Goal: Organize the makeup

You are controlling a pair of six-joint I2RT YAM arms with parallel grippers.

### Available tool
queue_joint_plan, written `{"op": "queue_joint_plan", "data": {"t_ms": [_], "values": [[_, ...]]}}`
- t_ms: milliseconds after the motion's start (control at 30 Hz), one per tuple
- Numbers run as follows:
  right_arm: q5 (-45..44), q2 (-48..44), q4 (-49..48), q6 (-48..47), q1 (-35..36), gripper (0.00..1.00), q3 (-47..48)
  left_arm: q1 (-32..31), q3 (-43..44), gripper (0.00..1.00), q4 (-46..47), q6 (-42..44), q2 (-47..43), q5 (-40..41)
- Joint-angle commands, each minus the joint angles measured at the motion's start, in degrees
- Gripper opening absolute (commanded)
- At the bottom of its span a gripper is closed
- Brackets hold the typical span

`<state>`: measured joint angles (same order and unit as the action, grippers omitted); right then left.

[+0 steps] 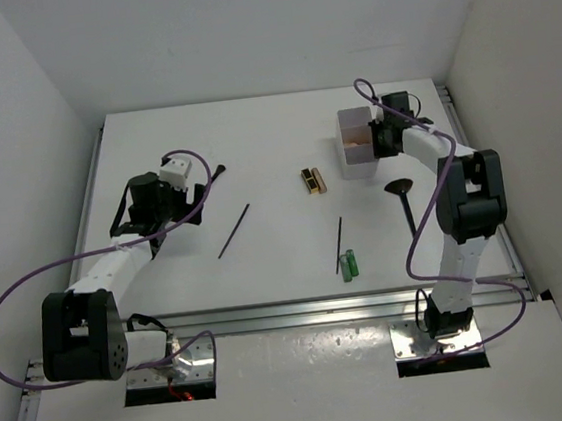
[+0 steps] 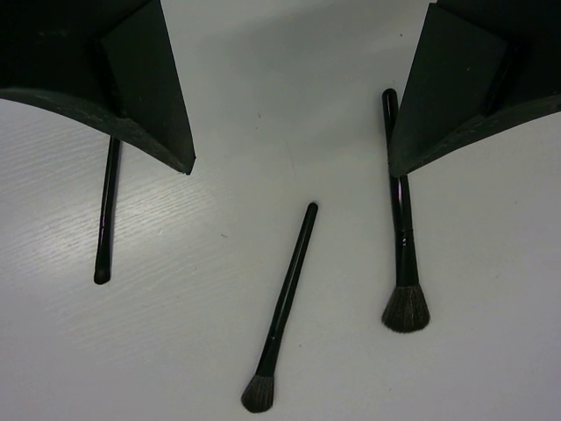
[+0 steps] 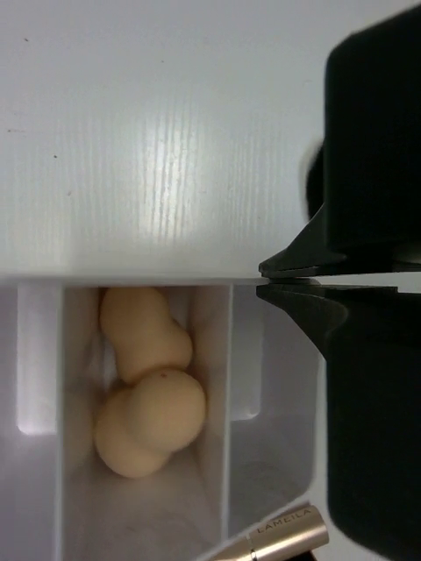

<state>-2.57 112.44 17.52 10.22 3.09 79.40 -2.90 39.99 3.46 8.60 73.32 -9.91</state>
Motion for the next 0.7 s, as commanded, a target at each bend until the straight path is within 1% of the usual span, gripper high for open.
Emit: {"op": "queue_joint_plan", "data": {"t_ms": [0, 67, 200, 300, 400, 433, 567, 667], "values": [[0.02, 0.76, -0.03, -3.7, 0.42, 0.0, 2.87, 0.44, 0.53, 0.99, 0.76, 0.45, -0.72, 1.3], [-0.68, 0.76, 0.49, -4.85, 0.33, 0.0, 3.48, 0.44, 1.93, 0.99, 0.15, 0.45, 0.07, 2.61], [-1.21, 0.59, 0.94, -7.31, 0.33, 0.0, 4.19, 0.44, 2.64, 0.99, -0.39, 0.98, 1.3, 2.62], [-1.56, 0.67, 1.55, -5.92, 0.42, 0.0, 4.45, 0.44, 3.17, 0.99, -0.39, 0.98, 1.3, 2.62], [-2.96, 0.32, 1.99, -2.67, 0.51, 0.0, 3.57, 0.44, 3.17, 0.99, -0.39, 0.98, 1.3, 2.0], [-3.32, -0.11, 1.91, -0.05, 0.34, 0.0, 3.23, 0.44, 3.17, 0.99, -0.39, 0.98, 1.3, 2.0], [-3.76, -1.43, 0.59, 4.01, 0.34, 0.0, -0.02, 0.44, 3.17, 0.99, -0.39, 0.98, 1.3, 2.0], [-3.32, -1.7, -0.64, 4.29, 0.25, 0.0, -0.65, 0.44, 2.64, 0.99, -0.39, 0.98, 1.3, 2.0]]}}
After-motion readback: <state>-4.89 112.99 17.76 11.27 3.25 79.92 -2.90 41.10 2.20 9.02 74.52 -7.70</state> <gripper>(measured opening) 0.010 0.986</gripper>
